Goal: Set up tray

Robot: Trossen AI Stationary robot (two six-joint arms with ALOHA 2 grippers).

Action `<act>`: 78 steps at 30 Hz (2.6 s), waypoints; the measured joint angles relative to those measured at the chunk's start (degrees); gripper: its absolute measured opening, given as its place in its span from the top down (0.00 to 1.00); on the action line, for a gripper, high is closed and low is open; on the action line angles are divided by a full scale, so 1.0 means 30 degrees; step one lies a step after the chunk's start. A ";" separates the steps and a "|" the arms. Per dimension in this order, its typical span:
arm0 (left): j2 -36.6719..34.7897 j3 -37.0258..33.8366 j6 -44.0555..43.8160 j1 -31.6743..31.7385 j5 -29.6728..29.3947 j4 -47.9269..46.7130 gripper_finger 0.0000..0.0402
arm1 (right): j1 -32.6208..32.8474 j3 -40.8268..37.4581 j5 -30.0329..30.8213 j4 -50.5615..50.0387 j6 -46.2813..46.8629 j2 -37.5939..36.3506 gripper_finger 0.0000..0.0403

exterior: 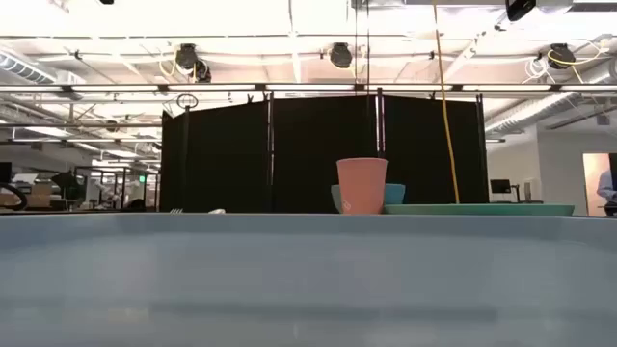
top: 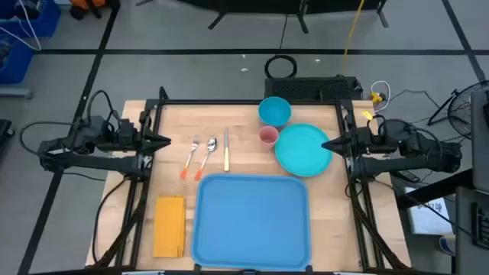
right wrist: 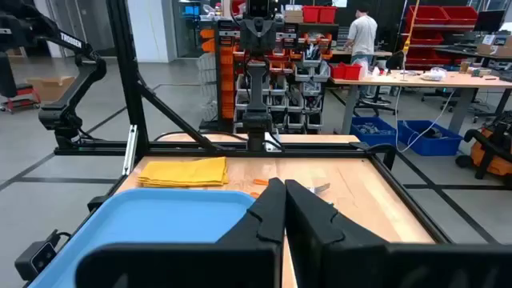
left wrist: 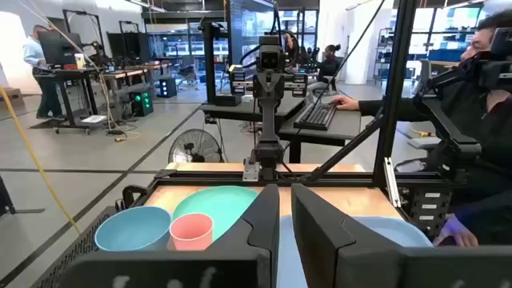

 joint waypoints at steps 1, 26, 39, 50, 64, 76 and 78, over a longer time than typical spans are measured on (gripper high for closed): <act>0.0001 0.0000 0.0000 0.0000 0.0002 -0.0005 0.91 | 0.0000 0.0000 0.0000 0.0002 -0.0002 0.0005 1.00; -0.0004 0.0000 0.0000 0.0000 0.0000 0.0000 0.91 | 0.0000 0.0006 0.0000 0.0006 0.0000 -0.0001 1.00; 0.0001 0.0000 0.0000 0.0000 0.0000 -0.0002 0.91 | 0.0000 0.0000 0.0000 0.0005 -0.0002 0.0006 1.00; -0.0005 0.0000 0.0000 0.0000 0.0000 -0.0006 0.91 | 0.0000 0.0002 0.0000 0.0007 0.0000 0.0001 1.00; -0.0007 -0.0006 0.1174 0.0000 -0.0335 0.0534 0.91 | 0.0000 0.0004 0.0000 0.0072 0.0703 0.0006 1.00; -0.0007 -0.0007 -0.1065 -0.0010 -0.0988 0.4056 0.91 | 0.0000 0.0007 -0.0010 0.1700 0.0864 0.0079 1.00; -0.0007 -0.0007 -0.1151 -0.0007 -0.1003 0.4235 0.91 | 0.0000 0.0007 -0.0007 0.1746 0.0861 0.0122 1.00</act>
